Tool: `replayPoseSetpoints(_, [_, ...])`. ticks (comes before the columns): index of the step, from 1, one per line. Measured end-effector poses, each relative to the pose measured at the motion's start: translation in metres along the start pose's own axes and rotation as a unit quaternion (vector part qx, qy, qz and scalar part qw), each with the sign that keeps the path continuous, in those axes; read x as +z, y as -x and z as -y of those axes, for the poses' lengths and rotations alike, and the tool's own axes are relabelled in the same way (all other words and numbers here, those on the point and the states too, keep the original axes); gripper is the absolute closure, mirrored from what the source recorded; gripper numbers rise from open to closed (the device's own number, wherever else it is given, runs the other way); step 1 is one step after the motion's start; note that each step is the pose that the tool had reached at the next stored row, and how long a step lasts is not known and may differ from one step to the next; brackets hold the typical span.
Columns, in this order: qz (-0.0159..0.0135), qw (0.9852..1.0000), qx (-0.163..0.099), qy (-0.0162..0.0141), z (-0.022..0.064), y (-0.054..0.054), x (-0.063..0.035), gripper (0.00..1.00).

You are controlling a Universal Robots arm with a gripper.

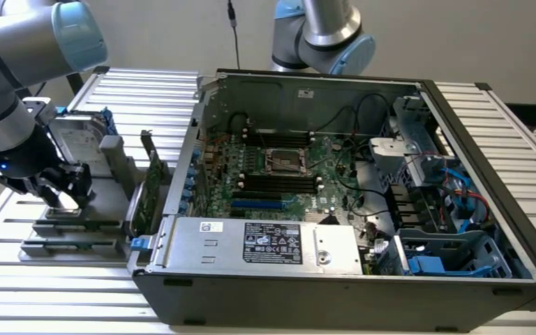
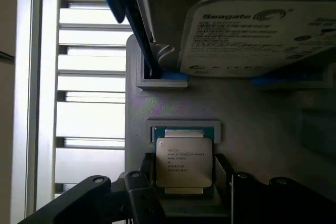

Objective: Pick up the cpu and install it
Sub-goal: 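Pick up the cpu and move it towards the insertion slot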

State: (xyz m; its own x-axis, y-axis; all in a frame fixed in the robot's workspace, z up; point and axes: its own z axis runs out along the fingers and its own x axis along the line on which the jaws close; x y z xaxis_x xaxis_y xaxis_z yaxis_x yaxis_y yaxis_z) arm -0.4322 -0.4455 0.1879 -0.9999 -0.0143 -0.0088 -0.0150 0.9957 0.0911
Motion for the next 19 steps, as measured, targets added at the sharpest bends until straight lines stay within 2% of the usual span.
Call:
replayPoseSetpoints(5, [-0.0001,1.0,0.0,0.001,-0.0002,0.0,-0.0029,0.45])
replayPoseSetpoints(10, [-0.0006,1.0,0.0,0.0022,-0.0009,0.0,-0.0102,0.45])
replayPoseSetpoints(19, [-0.0014,1.0,0.0,0.004,-0.0034,0.0,-0.0373,0.46])
